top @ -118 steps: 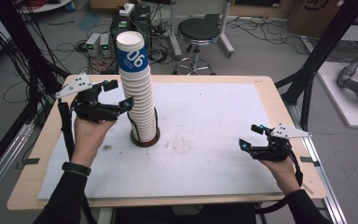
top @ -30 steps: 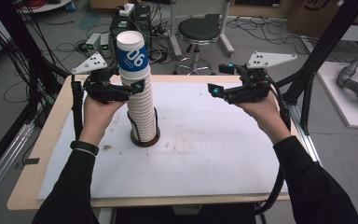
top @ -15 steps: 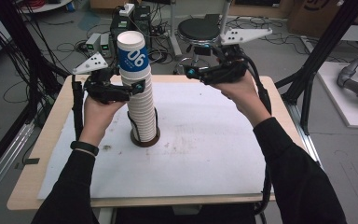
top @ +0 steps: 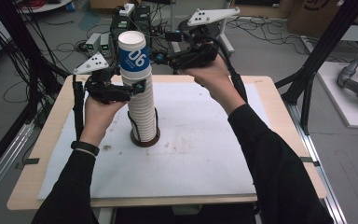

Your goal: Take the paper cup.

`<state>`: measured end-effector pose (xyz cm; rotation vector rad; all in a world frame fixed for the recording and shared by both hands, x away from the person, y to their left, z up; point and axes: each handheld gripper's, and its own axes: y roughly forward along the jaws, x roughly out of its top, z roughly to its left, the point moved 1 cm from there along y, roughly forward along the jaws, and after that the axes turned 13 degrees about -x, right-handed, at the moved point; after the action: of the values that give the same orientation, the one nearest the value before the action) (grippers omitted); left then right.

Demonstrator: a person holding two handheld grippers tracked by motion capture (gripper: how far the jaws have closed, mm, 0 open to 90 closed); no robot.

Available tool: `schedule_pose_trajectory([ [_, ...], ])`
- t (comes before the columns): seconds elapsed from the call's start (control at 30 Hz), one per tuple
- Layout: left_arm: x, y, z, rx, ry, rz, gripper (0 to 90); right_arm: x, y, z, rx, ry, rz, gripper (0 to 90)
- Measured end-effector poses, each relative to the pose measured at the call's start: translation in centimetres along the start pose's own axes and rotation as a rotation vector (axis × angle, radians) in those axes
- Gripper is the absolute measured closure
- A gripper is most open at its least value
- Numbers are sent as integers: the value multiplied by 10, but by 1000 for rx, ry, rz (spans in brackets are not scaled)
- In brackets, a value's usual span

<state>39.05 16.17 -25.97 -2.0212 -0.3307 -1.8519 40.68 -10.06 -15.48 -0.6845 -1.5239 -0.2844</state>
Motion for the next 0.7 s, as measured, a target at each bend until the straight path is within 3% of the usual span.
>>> schedule_pose_trajectory([
  [0.13,0,0,0,0,-2,1,123,5,13,0,16,59,0,176],
  [0.33,0,-1,0,0,0,4,123,13,31,10,19,70,5,177],
  [0.6,0,0,-1,3,-2,-1,123,19,46,13,40,101,12,176],
  [0.7,0,0,-1,2,-1,-1,123,19,51,15,60,102,39,176],
])
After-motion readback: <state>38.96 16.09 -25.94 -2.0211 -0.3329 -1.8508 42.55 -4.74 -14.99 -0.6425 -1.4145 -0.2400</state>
